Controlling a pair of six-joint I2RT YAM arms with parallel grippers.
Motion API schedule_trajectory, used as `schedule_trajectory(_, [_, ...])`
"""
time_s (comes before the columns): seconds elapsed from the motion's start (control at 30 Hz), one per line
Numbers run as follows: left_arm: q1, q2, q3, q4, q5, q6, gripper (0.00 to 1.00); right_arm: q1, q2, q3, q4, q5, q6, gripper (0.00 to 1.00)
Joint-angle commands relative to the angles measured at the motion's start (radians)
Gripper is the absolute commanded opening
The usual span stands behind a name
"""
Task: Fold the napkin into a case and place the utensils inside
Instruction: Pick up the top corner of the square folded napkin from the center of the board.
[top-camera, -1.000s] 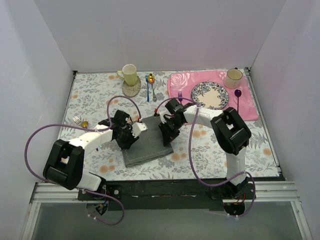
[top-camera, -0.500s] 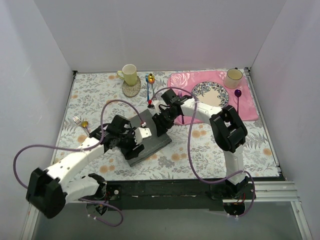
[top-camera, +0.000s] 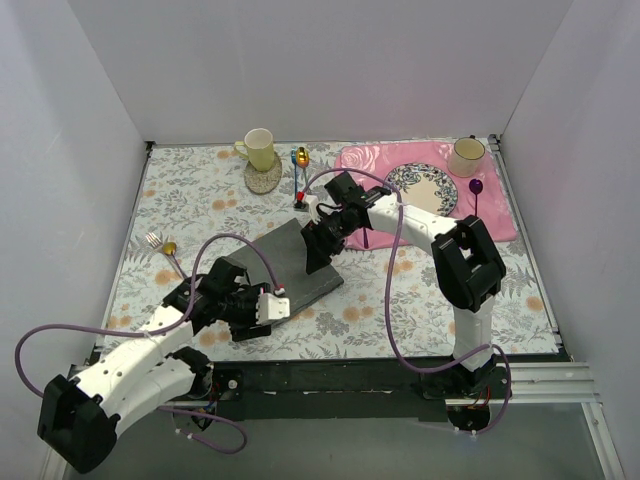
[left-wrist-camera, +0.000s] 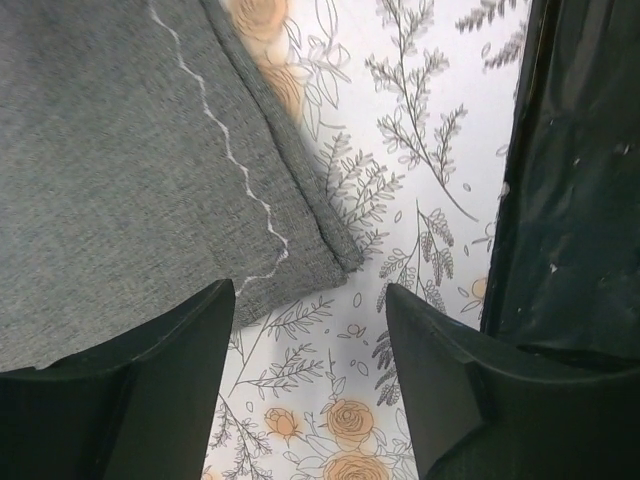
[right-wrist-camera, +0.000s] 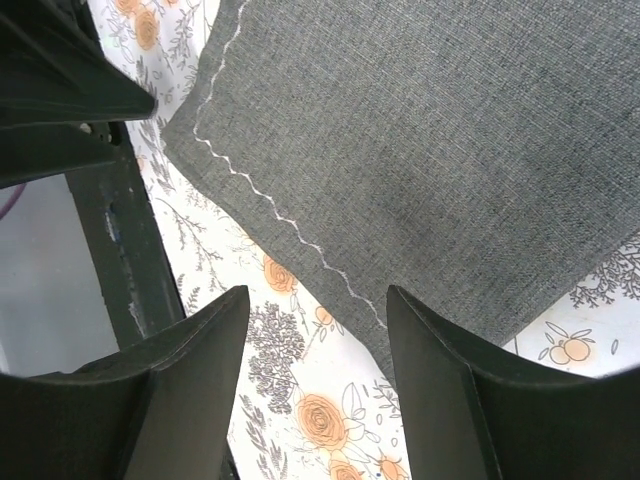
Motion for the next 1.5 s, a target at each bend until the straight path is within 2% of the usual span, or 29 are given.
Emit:
schedule_trajectory(0.0, [0.005, 0.021, -0.021, 0.04, -0.031, 0.125, 0.59, -0.002, 0.011, 0.006, 0.027, -0.035, 0.035, 0.66])
schedule_trajectory(0.23, [0.004, 0.03, -0.054, 0.04, -0.054, 0.255, 0.54, -0.005, 0.037, 0.041, 0.01, -0.034, 0.04, 0.66])
schedule_trajectory(0.43, [0.004, 0.053, -0.056, -0.022, -0.034, 0.329, 0.48, -0.016, 0.046, 0.043, 0.01, -0.026, 0.047, 0.66])
schedule_trajectory(0.63, [0.002, 0.082, -0.062, 0.027, 0.006, 0.322, 0.44, -0.03, 0.052, 0.047, 0.019, -0.028, 0.053, 0.66])
schedule_trajectory(1.03, [-0.002, 0.096, -0.085, 0.1, 0.0, 0.352, 0.38, -0.059, 0.065, 0.059, 0.013, -0.037, 0.063, 0.66])
schedule_trajectory(1.27, [-0.002, 0.079, -0.082, 0.09, 0.017, 0.337, 0.26, -0.079, 0.068, 0.043, 0.014, -0.061, 0.076, 0.66])
schedule_trajectory(1.47, [-0.001, 0.05, -0.044, 0.034, 0.028, 0.332, 0.19, -0.085, 0.069, 0.04, 0.016, -0.074, 0.08, 0.66])
